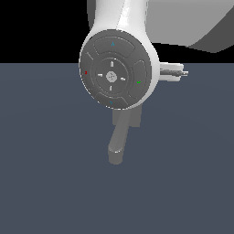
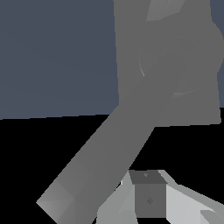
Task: Turn on the faucet by rotating a designated handle.
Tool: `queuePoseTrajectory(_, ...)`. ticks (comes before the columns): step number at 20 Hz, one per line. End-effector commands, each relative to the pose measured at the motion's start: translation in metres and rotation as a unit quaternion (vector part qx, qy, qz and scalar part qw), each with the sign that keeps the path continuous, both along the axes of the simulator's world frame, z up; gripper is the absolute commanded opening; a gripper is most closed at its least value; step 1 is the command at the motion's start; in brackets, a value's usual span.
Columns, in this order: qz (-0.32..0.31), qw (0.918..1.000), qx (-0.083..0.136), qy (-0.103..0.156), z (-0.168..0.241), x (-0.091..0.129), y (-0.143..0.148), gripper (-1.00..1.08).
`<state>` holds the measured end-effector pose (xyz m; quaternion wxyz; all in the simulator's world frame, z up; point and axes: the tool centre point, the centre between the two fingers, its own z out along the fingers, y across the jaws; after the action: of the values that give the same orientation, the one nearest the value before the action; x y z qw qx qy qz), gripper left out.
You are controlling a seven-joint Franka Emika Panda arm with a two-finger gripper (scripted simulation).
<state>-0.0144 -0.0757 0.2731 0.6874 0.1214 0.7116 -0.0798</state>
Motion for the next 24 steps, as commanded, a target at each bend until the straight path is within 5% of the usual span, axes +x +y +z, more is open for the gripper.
queuePoseTrajectory(1,0.046,0.9979,-0.043,-0.009,0.012,0.007,-0.01,-1.0)
queuePoseTrajectory(4,0.046,0.9979,-0.044,-0.01,0.013,0.007,-0.018,-1.0)
queuePoseTrajectory(5,0.026,0.9991,-0.018,-0.029,0.005,-0.002,-0.014,-1.0)
queuePoseTrajectory(24,0.043,0.9982,-0.04,-0.014,-0.029,-0.003,-0.059,-1.0)
